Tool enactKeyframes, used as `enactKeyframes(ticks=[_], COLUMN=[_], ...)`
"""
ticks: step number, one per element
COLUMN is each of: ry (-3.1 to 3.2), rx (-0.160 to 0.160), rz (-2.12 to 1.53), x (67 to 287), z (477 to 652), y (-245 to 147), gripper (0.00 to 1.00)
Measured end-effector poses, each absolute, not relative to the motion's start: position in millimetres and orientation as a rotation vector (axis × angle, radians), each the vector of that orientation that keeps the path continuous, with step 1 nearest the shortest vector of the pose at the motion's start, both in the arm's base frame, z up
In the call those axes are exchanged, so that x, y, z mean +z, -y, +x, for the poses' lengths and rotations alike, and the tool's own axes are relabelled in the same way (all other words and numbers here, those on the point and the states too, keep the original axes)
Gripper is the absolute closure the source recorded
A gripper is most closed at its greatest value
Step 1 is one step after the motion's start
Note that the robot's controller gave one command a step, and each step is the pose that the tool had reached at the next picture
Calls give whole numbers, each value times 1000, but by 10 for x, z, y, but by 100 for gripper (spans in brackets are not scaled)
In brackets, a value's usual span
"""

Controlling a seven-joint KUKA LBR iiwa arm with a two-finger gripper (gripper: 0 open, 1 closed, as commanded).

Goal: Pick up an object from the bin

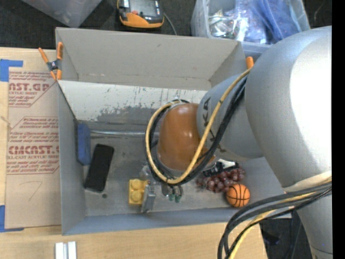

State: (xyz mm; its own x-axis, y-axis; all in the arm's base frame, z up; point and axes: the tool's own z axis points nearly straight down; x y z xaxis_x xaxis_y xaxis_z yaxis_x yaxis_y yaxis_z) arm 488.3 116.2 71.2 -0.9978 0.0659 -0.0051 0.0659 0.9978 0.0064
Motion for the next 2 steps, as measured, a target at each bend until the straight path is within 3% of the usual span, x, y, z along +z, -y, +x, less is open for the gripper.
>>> enactKeyframes(ticks=[2], ry=[-3141], rx=[8], rz=[104], x=[820], z=[4863], y=[-1160], gripper=[100])
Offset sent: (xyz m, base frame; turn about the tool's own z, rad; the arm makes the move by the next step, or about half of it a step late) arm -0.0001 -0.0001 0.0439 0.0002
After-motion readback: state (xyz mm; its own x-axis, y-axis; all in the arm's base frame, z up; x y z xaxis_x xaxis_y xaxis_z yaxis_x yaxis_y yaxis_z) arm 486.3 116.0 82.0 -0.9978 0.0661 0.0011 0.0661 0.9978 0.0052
